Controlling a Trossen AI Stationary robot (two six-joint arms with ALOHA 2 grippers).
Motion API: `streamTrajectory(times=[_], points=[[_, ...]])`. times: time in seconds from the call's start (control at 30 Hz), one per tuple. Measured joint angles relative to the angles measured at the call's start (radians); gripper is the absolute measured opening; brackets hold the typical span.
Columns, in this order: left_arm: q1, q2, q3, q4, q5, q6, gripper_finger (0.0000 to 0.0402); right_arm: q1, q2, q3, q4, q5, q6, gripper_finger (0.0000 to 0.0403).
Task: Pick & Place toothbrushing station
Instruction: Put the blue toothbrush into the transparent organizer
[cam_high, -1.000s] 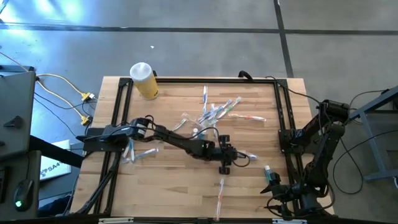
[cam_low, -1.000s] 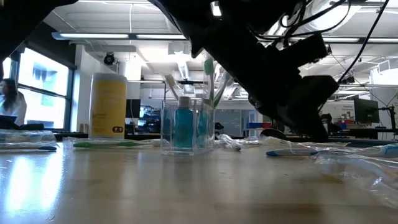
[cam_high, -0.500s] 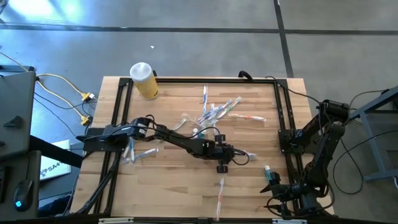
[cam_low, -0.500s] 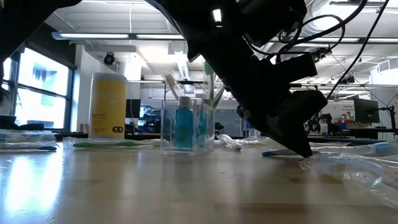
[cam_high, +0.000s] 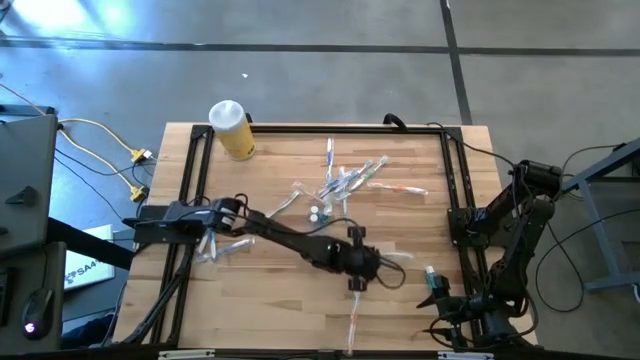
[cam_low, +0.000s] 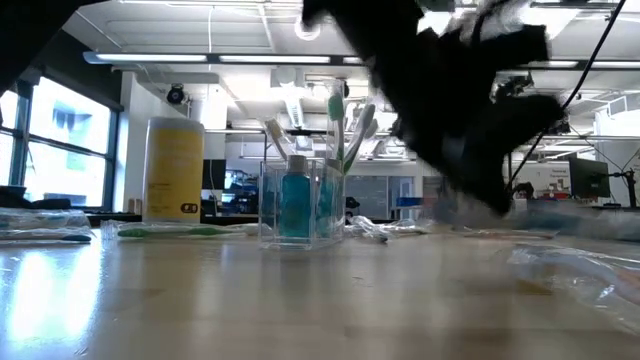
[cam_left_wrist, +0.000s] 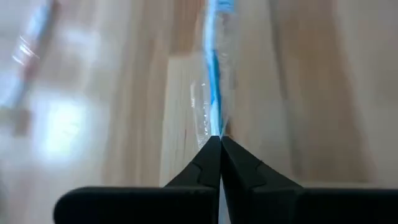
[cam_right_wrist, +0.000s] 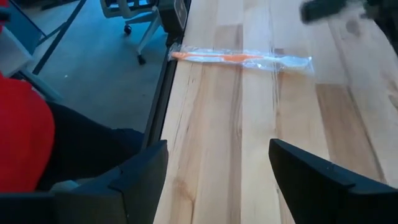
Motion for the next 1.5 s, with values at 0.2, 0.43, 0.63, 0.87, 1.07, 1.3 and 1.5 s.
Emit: streamTrajectory(times=[0.2, 0.43, 0.63, 0.87, 1.07, 1.3, 1.5], points=[[-0.059, -0.01, 0.212, -0.22, -0.125, -0.003, 0.0001, 0.0, 0.0, 0.0, -0.007, 0.008, -0.035, 0.0271], [-0.112, -0.052, 0.361, -0.643, -0.387, -0.232, 0.0001, 0.0, 0.0, 0.0, -0.006, 0.012, -0.072, 0.0271], [-0.139, -0.139, 0.334, -0.982, -0.48, -0.57, 0.0, 0.0, 0.0, 0.0, -0.006, 0.016, -0.108, 0.0271], [-0.201, -0.198, 0.333, -1.102, -0.557, -0.651, 0.0, 0.0, 0.0, 0.0, -0.006, 0.089, -0.178, 0.0271], [-0.211, -0.276, 0.264, -1.115, -0.569, -0.628, 0.0, 0.0, 0.0, 0.0, -0.006, 0.089, -0.192, 0.0271], [-0.159, -0.489, -0.036, -1.117, -0.542, -0.653, 0.0, 0.0, 0.0, 0.0, -0.012, 0.108, -0.2, 0.0271], [-0.111, -0.814, -0.472, -0.842, -0.522, -0.715, 0.0, -0.001, 0.0, 0.0, -0.065, 0.199, -0.203, 0.0271]])
